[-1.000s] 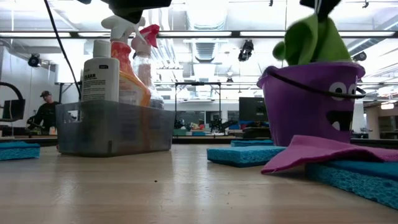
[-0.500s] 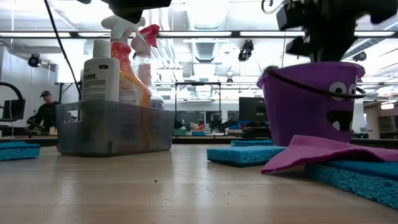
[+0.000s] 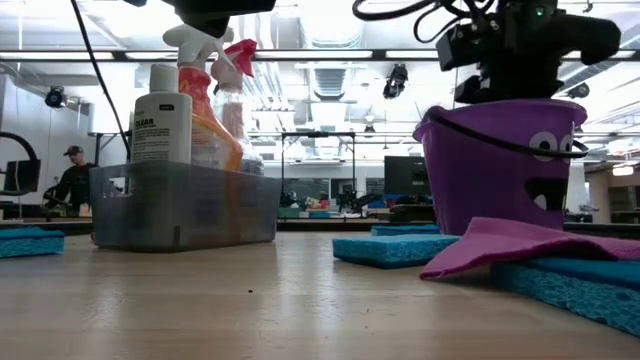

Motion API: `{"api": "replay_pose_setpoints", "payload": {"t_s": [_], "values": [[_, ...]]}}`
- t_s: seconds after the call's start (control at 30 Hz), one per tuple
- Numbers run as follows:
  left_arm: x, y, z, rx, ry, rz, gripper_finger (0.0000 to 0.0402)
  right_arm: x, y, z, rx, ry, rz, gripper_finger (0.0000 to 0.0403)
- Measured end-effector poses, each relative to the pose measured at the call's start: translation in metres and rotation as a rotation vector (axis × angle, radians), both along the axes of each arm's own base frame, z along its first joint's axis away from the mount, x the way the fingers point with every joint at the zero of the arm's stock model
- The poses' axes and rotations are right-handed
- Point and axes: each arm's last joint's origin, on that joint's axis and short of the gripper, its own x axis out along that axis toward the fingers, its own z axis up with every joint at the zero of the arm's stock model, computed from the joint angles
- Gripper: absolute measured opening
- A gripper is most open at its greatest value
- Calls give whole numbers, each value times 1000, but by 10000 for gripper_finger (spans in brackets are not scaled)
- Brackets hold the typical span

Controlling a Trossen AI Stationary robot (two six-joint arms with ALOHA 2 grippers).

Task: Pick & Place Kitchen Items
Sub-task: Put the green microfiber cloth into the purple bucket, then put the pink microfiber cloth into the purple bucket

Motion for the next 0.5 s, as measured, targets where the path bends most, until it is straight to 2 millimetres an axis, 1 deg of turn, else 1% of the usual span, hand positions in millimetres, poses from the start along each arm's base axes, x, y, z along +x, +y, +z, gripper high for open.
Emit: {"api": "replay_pose_setpoints", "payload": {"t_s": [0.1, 0.2, 0.27, 0.5], "values": [[0, 0, 0, 0, 0, 0, 147, 0, 0, 5, -8, -21, -12, 22], [0, 0, 0, 0, 0, 0, 147, -1, -1, 10, -15, -41, -23, 53], [0, 0, 0, 0, 0, 0, 147, 0, -1, 12, -32, -54, -33, 89], [0, 0, 0, 0, 0, 0, 147, 0, 0, 20, -33, -56, -28, 232]]}}
